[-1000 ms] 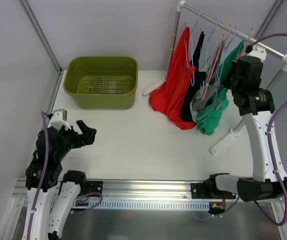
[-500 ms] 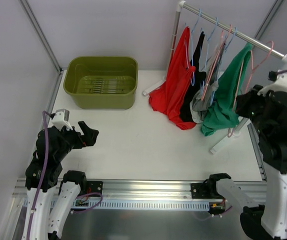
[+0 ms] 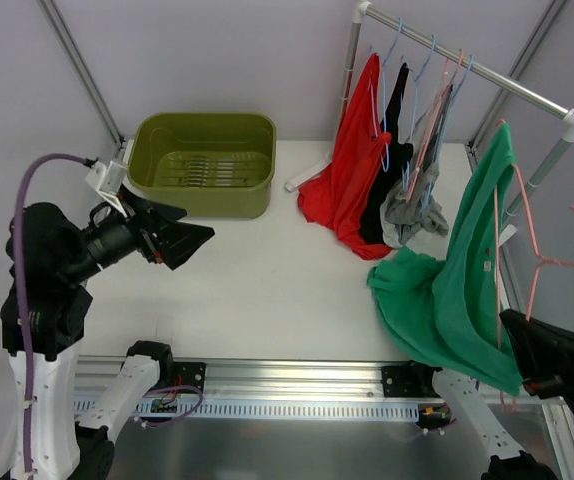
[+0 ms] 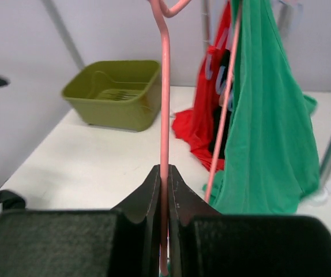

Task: Remove the tank top from the hanger

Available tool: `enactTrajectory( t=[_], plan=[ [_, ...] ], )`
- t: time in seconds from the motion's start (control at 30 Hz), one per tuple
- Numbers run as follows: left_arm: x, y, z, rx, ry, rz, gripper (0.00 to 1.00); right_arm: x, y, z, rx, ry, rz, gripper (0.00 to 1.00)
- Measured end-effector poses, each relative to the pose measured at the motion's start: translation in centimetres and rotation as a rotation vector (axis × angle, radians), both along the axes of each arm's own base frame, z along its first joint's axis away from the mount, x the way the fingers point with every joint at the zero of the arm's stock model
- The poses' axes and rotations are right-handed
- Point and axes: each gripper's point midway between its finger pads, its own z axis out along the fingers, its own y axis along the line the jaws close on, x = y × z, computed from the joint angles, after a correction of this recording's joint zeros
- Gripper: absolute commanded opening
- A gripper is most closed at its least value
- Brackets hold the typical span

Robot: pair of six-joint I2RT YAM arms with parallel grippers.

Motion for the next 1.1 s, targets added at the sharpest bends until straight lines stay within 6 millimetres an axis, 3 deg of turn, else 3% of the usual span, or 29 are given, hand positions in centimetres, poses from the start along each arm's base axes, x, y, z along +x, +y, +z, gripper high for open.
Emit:
enactTrajectory(
  t=[0.17, 0.27, 0.4, 0.63, 0.73, 0.83, 0.9, 0.97, 1.0, 1.03, 1.1],
  plan=[
    [-1.8, -2.3, 8.0, -0.092, -0.183, -0.185, 0.99, -3.8, 2.4, 1.5, 0.021, -0.071, 0.228, 0.0],
    [-2.6, -3.3, 9.9, -0.129, -0.23, -0.272, 0.99, -4.5, 5.3, 1.2, 0.037, -0.036, 0.411, 0.0],
    [-2.6, -5.2, 10.7, -0.151, -0.253, -0.359, 0.99, -2.2, 8.9, 0.4, 0.102, 0.118, 0.605, 0.0],
    [-1.9, -12.4, 8.6, -0.083, -0.29, -0.408, 0.99, 4.0, 12.5, 0.2, 0.226, 0.299, 0.74, 0.0],
    [-0.8, -15.8, 6.8, 0.022, -0.332, -0.33, 0.97, 4.7, 13.1, 0.9, 0.245, 0.302, 0.775, 0.0],
    [1.4, -17.9, 4.7, 0.143, -0.361, -0.21, 0.89, 4.5, 13.4, 1.6, 0.25, 0.281, 0.801, 0.0],
    [3.3, -18.5, 3.4, 0.219, -0.371, -0.122, 0.82, 4.2, 13.5, 2.0, 0.253, 0.265, 0.823, 0.0],
    [4.7, -18.7, 2.5, 0.272, -0.377, -0.064, 0.67, 3.9, 13.6, 2.3, 0.255, 0.255, 0.839, 0.0],
    [5.4, -18.8, 2.2, 0.297, -0.381, -0.033, 0.6, 3.8, 13.6, 2.4, 0.255, 0.252, 0.846, 0.0],
    [5.8, -18.8, 1.9, 0.314, -0.382, -0.01, 0.44, 3.7, 13.6, 2.5, 0.257, 0.25, 0.852, 0.0],
    [6.5, -18.9, 1.9, 0.335, -0.392, 0.021, 0.31, 3.5, 13.7, 2.7, 0.258, 0.243, 0.859, 0.0]
  ],
)
